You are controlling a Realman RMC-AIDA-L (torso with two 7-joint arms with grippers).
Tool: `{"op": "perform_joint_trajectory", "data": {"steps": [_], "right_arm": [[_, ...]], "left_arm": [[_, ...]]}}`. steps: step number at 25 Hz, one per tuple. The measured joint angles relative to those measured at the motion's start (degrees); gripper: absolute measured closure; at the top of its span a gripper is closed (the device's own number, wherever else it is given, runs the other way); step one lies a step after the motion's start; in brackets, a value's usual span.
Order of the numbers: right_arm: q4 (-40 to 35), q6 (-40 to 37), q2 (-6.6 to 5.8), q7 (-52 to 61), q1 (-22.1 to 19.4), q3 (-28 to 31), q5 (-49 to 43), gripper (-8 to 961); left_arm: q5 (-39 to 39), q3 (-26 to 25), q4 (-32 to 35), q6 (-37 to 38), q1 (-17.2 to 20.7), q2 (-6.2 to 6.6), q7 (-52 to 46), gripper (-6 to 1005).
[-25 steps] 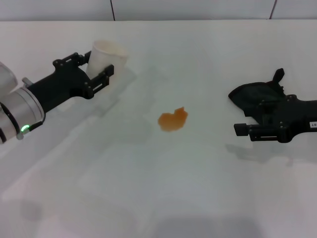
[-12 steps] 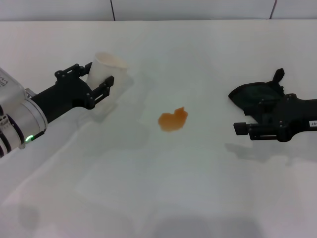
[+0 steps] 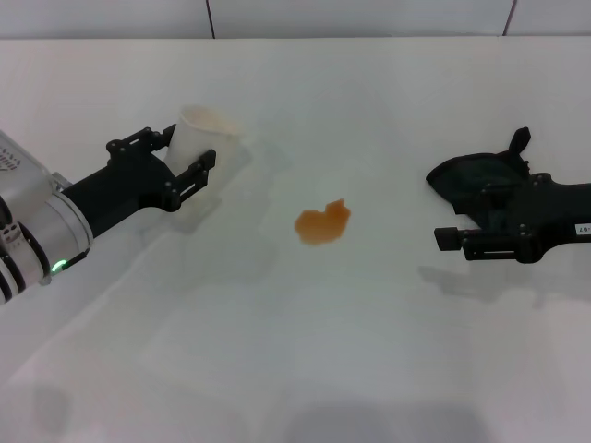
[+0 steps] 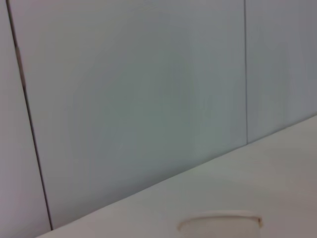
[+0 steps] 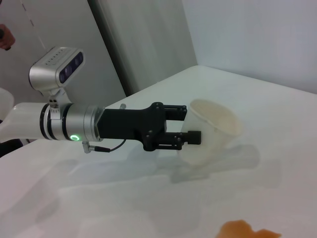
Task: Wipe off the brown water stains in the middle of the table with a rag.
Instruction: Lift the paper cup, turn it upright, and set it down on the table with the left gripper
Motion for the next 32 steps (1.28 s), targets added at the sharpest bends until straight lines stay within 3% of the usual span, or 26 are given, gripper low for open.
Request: {"op": "perform_joint_trajectory", "data": {"steps": [32], "right_arm": [[-0.7, -0.3, -0.09, 0.16, 0.52, 0.01, -0.11, 371]], "left_arm": [[1.01, 0.01, 1.6, 1.47, 3.85, 0.03, 2.55, 403]]}}
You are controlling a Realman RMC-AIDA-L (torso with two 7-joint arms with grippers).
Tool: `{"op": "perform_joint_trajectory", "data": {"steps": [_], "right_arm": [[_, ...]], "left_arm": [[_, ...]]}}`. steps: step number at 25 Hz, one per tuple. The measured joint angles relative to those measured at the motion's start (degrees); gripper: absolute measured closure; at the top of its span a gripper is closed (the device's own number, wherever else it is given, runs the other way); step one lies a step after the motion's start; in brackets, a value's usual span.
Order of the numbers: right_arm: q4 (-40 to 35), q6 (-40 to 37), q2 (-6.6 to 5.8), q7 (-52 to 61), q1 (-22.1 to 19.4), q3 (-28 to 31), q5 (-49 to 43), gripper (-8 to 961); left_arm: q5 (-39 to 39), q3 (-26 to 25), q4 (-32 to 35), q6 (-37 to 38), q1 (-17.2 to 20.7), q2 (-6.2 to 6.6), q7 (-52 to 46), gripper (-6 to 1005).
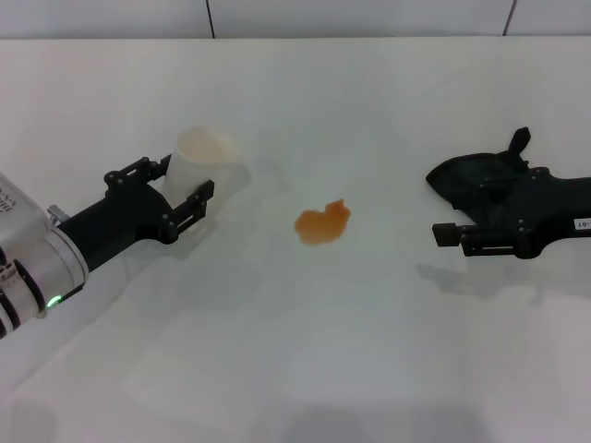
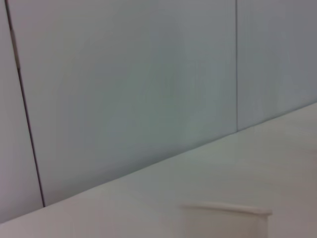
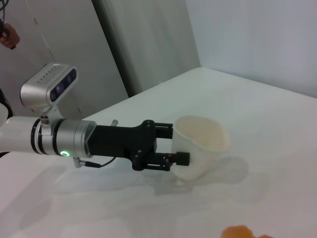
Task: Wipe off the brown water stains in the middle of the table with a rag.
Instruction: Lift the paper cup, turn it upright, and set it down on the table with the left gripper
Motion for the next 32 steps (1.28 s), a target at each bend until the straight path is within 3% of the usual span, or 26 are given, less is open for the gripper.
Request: {"op": "perform_joint_trajectory", "data": {"steps": [7, 12, 23, 32], "right_arm": [[-0.52, -0.07, 0.0, 0.26, 0.0, 0.04, -0.05, 372], [-0.61, -0.15, 0.0, 0.28, 0.23, 0.13, -0.08, 373], [-0.7, -0.33, 0.0, 0.32, 0.54, -0.02, 0.08, 374], [-0.75, -0.37, 0.0, 0.73, 0.53, -0.34, 0.21, 375]], "left_arm": [[0.57, 0.0, -0.2, 0.96, 0.74, -0.06, -0.02, 394], [-0.18, -0.06, -0.34, 1.88, 1.55, -0.14, 0.12, 270], [-2.56, -0.06, -0.82, 4.36, 3.51, 0.13, 0.08, 118], [-2.61, -0.09, -1.92, 6.02, 5.08, 0.0, 0.0, 107]]}}
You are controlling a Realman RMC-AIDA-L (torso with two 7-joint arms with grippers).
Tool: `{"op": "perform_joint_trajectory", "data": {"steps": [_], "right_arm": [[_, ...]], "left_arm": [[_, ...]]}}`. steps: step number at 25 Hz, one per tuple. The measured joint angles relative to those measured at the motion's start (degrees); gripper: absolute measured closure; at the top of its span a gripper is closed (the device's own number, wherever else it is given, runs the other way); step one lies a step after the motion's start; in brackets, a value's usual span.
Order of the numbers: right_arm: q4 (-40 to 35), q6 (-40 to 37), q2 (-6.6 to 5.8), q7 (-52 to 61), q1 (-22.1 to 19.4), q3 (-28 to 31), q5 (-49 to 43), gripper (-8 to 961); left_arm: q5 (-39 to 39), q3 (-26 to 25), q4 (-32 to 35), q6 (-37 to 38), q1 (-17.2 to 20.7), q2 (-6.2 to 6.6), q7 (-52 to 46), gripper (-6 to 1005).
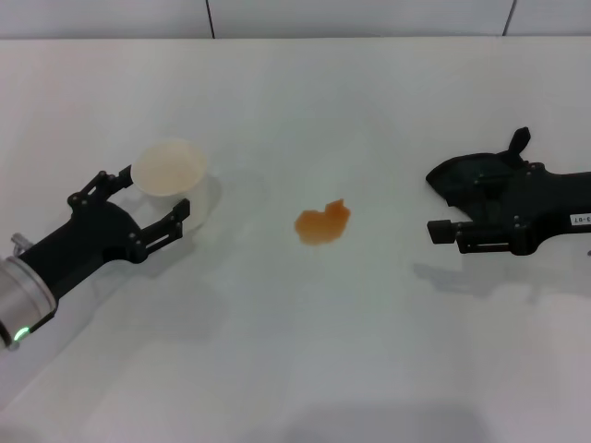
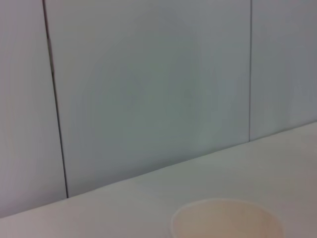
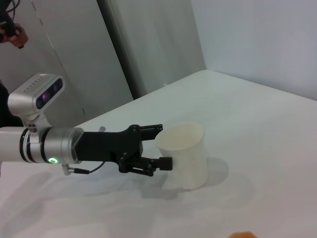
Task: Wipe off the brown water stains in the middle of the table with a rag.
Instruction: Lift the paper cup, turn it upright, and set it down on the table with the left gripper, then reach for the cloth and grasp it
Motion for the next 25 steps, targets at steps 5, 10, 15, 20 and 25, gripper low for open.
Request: {"op": "perform_joint_trajectory", "data": {"steps": [5, 10, 15, 20, 25], "right_arm": [[-0.02, 0.02, 0.07, 0.08, -0.01, -0.44, 0.02, 376], [-0.02, 0.06, 0.09, 0.16, -0.01, -0.74, 0.03, 377], [-0.08, 0.04, 0.09, 0.32, -0.09, -0.8, 0.03, 377], [-0.1, 0.04, 0.09, 0.35, -0.09, -1.07, 0.03, 378], [-0.11, 0.39, 0.09, 0.35, 0.03, -1.43, 0.02, 379]], "left_arm": [[-0.11, 0.0, -0.53, 0.98, 1.25, 0.07, 0.09, 107], [-0.85, 0.0, -1.76, 4.11, 2.48, 0.05, -0.13, 107], [-1.25, 0.0, -5.5, 13.22, 3.82, 0.14, -2.58, 107], [-3.22, 0.0, -10.64, 24.57, 5.4, 0.07, -6.68, 108], [-4.91, 0.06, -14.7, 29.37, 5.59, 0.29, -11.09, 108]]}}
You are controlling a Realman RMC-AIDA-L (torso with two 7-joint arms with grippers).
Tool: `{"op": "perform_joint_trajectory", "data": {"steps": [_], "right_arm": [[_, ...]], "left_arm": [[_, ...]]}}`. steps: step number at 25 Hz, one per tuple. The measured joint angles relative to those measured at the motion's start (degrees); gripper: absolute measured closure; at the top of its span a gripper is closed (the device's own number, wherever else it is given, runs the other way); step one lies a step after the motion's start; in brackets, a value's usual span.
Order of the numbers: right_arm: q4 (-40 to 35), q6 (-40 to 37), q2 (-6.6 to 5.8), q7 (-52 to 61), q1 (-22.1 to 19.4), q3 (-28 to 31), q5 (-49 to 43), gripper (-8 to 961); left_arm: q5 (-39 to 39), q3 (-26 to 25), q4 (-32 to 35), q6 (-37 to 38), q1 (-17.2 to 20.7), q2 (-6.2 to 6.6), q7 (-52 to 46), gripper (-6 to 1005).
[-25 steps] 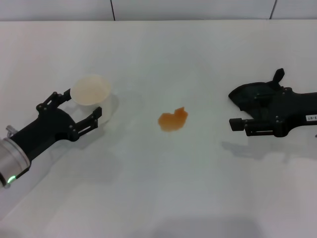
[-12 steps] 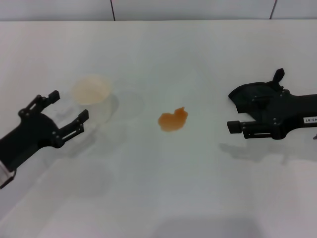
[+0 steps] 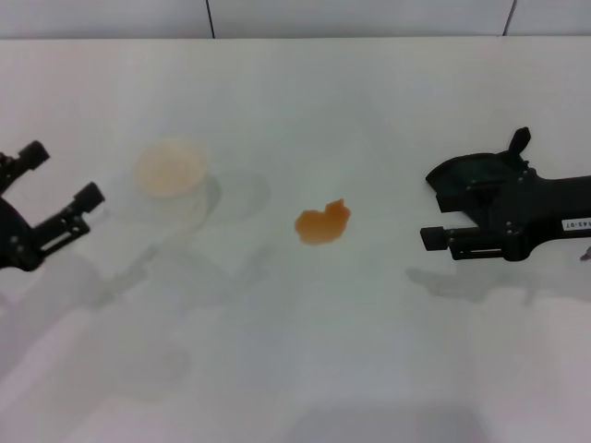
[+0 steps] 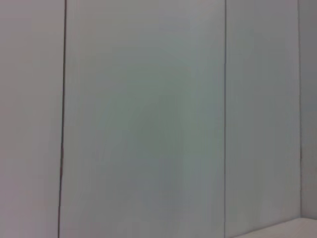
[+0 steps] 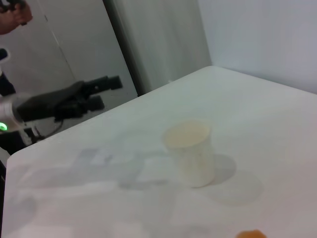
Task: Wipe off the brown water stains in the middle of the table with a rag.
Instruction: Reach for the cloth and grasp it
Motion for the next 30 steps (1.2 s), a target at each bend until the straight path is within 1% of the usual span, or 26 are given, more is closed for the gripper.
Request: {"op": "perform_joint_trajectory", "data": {"steps": [1, 4, 9, 11, 12, 13, 14, 16, 19, 23, 24, 28, 30], "right_arm": [[0.0, 0.05, 0.0, 0.0, 0.05, -0.06, 0.0, 379], [0.0, 0.14, 0.0, 0.0, 0.1, -0.08, 0.0, 379], [0.0, 0.22, 0.0, -0.07, 0.12, 0.05, 0.0, 380], [0.0, 0.32, 0.0, -0.21, 0.13, 0.19, 0.0, 380], [0.0, 0.37, 0.0, -0.22, 0.14, 0.21, 0.01, 380], [0.0, 0.46, 0.0, -0.25, 0.14, 0.25, 0.01, 380], [0.0, 0.62, 0.0, -0.3, 0.14, 0.29, 0.01, 381], [0.01, 0.87, 0.0, -0.35, 0.1, 0.32, 0.02, 381], [0.11, 1.06, 0.0, -0.39, 0.02, 0.34, 0.03, 381], [0.27, 2.23, 0.0, -0.42, -0.07, 0.39, 0.07, 382], [0.33, 2.4, 0.0, -0.43, -0.07, 0.4, 0.08, 382], [0.78, 3.42, -0.01, -0.44, 0.06, 0.53, 0.09, 382], [0.85, 3.94, -0.04, -0.43, 0.11, 0.56, 0.1, 383]], "left_arm": [[0.38, 0.03, -5.46, 2.51, -1.43, 0.01, -5.44, 108], [0.74, 0.09, -10.09, 4.77, -3.17, 0.29, -9.83, 108], [3.39, 0.17, -21.96, 7.84, -7.94, 0.71, -18.71, 108], [4.77, 0.19, -24.37, 8.44, -9.47, 1.07, -20.9, 108], [5.43, 0.2, -24.72, 8.66, -10.09, 1.5, -21.55, 108], [5.43, 0.2, -24.72, 8.66, -10.09, 1.5, -21.55, 108], [8.92, 0.23, -25.0, 9.38, -12.2, 3.23, -23.39, 108], [11.17, 0.25, -24.82, 9.56, -13.4, 4.16, -24.23, 108], [17.12, 0.28, -24.65, 10.18, -16.94, 5.75, -25.61, 108], [26.28, 0.29, -24.67, 10.39, -21.5, 6.48, -26.29, 108], [28.9, 0.29, -24.67, 10.43, -22.86, 6.55, -26.27, 108], [35.45, 0.29, -23.87, 10.5, -26.95, 6.6, -26.03, 108], [38.02, 0.28, -22.78, 10.53, -28.37, 6.63, -26.03, 108]]}}
